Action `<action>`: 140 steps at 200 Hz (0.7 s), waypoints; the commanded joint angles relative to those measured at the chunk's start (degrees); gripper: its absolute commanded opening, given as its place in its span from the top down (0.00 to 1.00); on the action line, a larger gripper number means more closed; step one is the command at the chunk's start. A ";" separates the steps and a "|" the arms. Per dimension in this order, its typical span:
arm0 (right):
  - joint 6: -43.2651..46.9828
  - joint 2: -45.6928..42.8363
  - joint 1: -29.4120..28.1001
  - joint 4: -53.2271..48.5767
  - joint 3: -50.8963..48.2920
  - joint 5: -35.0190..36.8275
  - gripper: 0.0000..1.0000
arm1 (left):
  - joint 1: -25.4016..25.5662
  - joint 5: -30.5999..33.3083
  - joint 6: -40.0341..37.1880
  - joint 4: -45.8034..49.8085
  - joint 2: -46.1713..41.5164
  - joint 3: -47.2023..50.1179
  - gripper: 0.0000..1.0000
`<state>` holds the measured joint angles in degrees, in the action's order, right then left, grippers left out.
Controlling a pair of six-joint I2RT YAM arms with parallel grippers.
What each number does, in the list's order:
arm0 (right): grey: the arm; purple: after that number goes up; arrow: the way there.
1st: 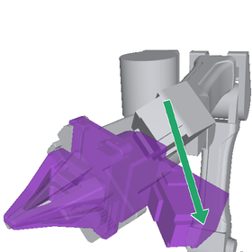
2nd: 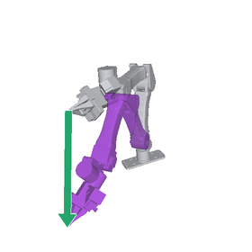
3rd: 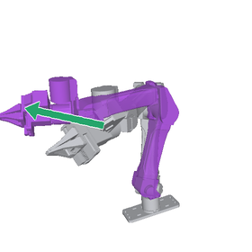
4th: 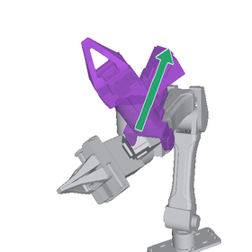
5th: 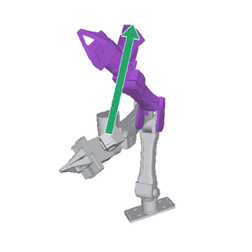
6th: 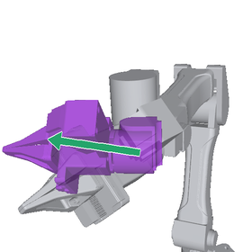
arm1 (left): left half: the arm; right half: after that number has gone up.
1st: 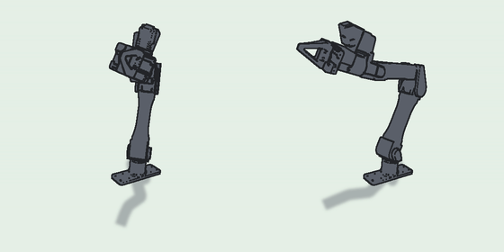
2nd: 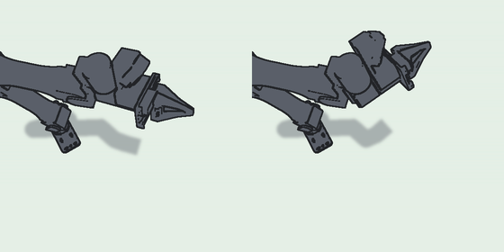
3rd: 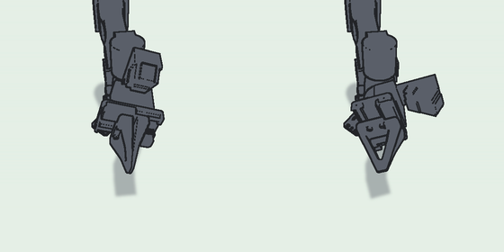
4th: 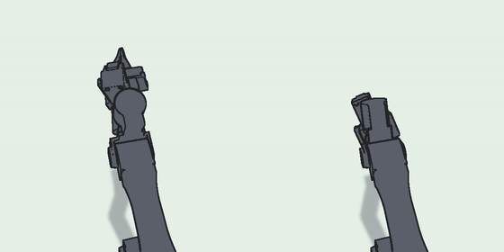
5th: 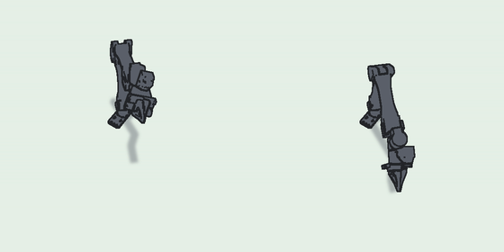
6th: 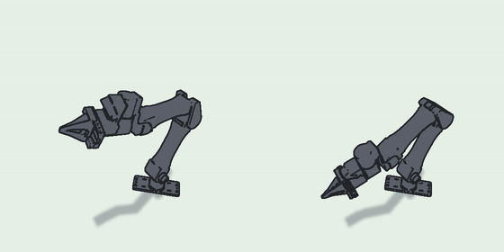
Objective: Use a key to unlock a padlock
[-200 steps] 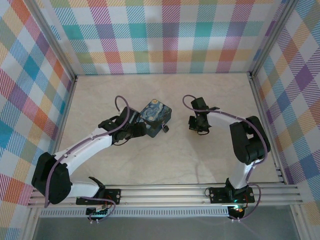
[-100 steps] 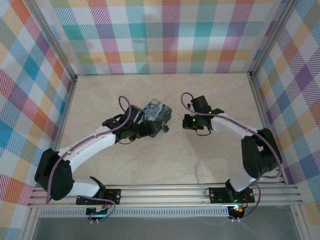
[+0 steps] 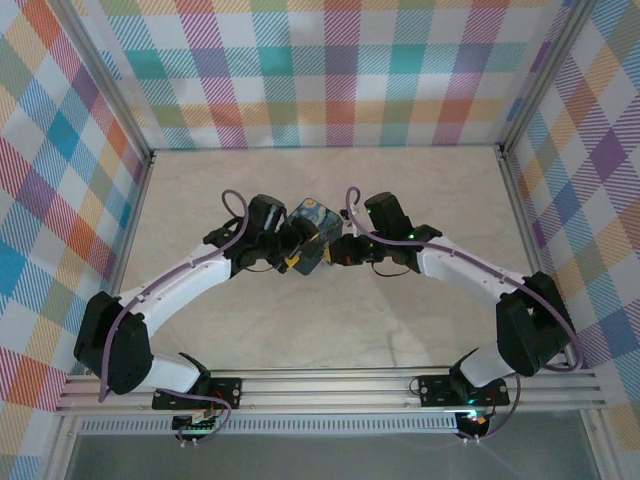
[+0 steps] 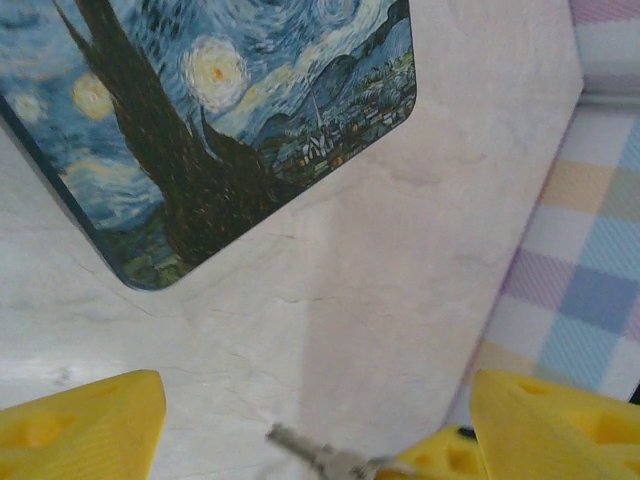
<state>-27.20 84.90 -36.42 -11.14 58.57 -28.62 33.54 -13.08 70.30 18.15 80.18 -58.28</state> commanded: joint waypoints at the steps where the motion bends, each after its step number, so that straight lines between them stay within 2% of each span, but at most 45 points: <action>1: -2.82 0.45 -1.59 5.56 1.49 -2.57 0.96 | -0.40 -3.48 11.60 -4.79 0.80 2.44 0.22; 33: -4.79 2.33 -2.98 9.29 2.29 -2.44 0.96 | -1.61 -5.54 16.44 -5.07 2.20 2.89 0.25; 68: -5.76 3.95 -3.63 10.96 2.91 -1.95 0.96 | -2.20 -6.96 17.83 -6.09 1.81 3.41 0.32; 140: -5.34 5.28 -4.05 10.59 3.06 -1.00 0.97 | -4.18 -6.43 15.40 -4.01 0.63 4.23 0.56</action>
<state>-32.60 90.00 -40.16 -2.07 60.12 -29.61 30.20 -18.87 87.13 13.34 82.28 -54.39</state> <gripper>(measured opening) 0.048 0.472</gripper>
